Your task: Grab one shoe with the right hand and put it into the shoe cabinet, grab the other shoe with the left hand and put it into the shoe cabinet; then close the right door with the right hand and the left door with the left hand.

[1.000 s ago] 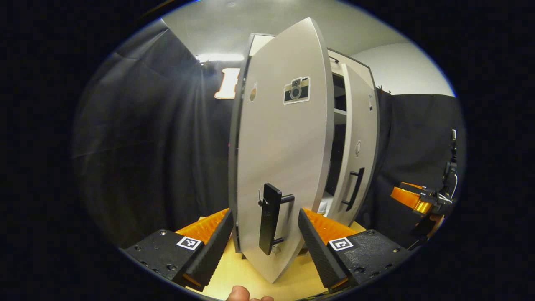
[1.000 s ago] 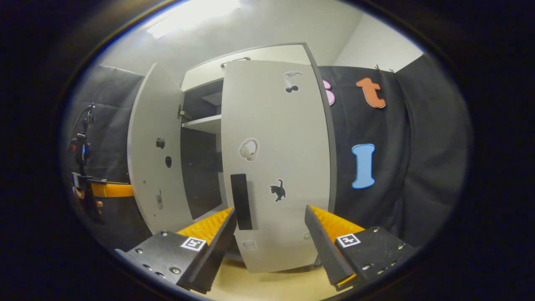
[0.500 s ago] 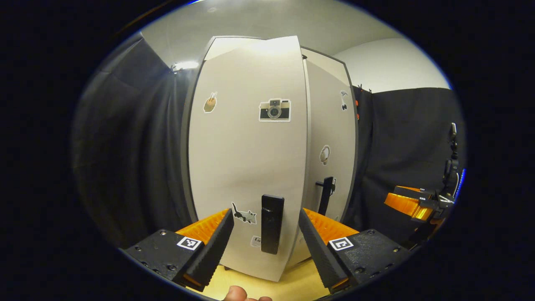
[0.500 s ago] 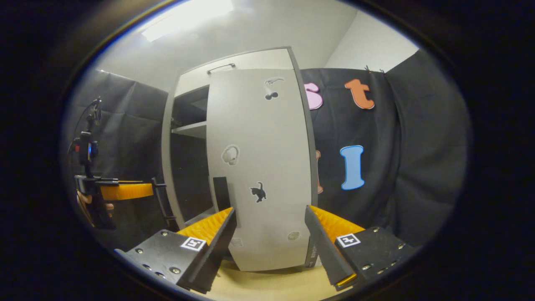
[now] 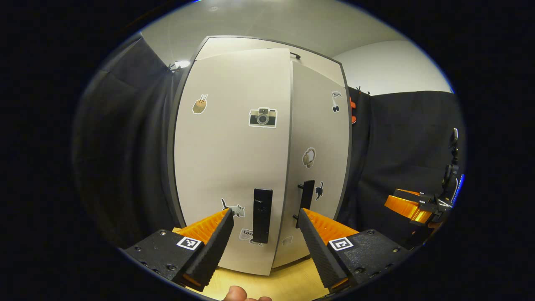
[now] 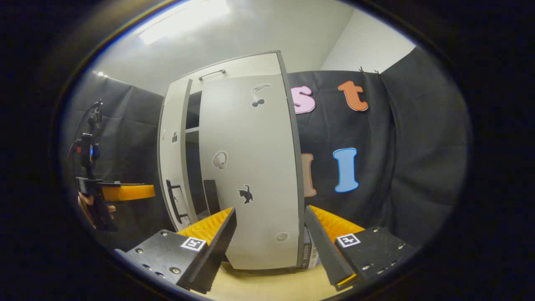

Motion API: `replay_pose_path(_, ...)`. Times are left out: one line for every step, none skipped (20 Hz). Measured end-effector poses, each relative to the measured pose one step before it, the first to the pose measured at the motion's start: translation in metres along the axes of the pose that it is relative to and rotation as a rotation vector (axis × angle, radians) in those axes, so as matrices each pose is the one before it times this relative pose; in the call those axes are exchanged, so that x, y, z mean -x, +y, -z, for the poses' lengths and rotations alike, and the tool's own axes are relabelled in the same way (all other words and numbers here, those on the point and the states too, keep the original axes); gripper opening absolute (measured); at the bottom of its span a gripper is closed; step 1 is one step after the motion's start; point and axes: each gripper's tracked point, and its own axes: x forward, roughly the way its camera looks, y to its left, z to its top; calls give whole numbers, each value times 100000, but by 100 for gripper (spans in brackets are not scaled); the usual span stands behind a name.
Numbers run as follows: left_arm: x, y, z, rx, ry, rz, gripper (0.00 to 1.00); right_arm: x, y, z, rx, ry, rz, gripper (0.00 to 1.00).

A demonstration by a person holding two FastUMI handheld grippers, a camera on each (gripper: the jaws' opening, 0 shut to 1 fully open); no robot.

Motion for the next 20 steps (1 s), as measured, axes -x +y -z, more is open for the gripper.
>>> replay_pose_path(106,-271,-20,17,-137,-256,95,23,-247,-81,8,-74,-152,98)
replay_pose_path(190,-329,-123,-2,-139,-325,95,99,-239,-129,-5,10,-329,98)
replay_pose_path(86,-176,-78,44,-387,-647,95,106,-212,0,48,-74,-248,98)
replay_pose_path(87,-91,-155,87,-462,-636,95,68,-295,-132,166,-115,-144,98)
replay_pose_path(121,-140,-189,45,-345,-647,95,-22,-243,-168,165,-46,-155,98)
replay_pose_path(96,-197,-117,66,-471,-561,91,16,-220,-174,-13,-315,-170,98)
replay_pose_path(126,-197,-40,-5,-245,-647,95,-12,-125,-177,-98,-277,-282,98)
replay_pose_path(63,-124,-111,-37,-49,-301,91,65,-148,-143,-133,-306,-252,98)
replay_pose_path(113,-160,-13,9,19,-426,95,164,-176,-115,-137,-223,-185,98)
replay_pose_path(38,-134,-16,96,-84,-499,91,89,-129,-123,-68,-215,-214,98)
replay_pose_path(-45,-162,-65,124,-242,-598,95,169,-194,-2,60,-143,-76,98)
replay_pose_path(36,-111,-32,187,-113,-449,95,25,-183,-113,176,-187,-70,98)
replay_pose_path(52,-91,7,52,-44,-359,95,49,-144,-162,158,-227,17,98)
replay_pose_path(45,-155,-117,9,-280,-475,95,112,-194,-146,122,-227,75,98)
replay_pose_path(71,-200,-7,-49,-247,-317,95,118,-274,-112,-46,-375,80,98)
replay_pose_path(8,-234,-143,-39,-406,-228,95,131,-218,-133,-111,-264,131,98)
replay_pose_path(143,-228,-120,-5,-609,-411,95,116,-331,-175,-49,-369,182,98)
replay_pose_path(108,-159,-183,-73,-745,-644,95,77,-295,-206,133,-345,285,98)
replay_pose_path(111,-35,-164,-334,-706,-1224,95,164,-388,-103,209,-397,367,98)
replay_pose_path(45,-84,-230,-394,-1014,-1339,95,99,-313,-285,308,-430,243,98)
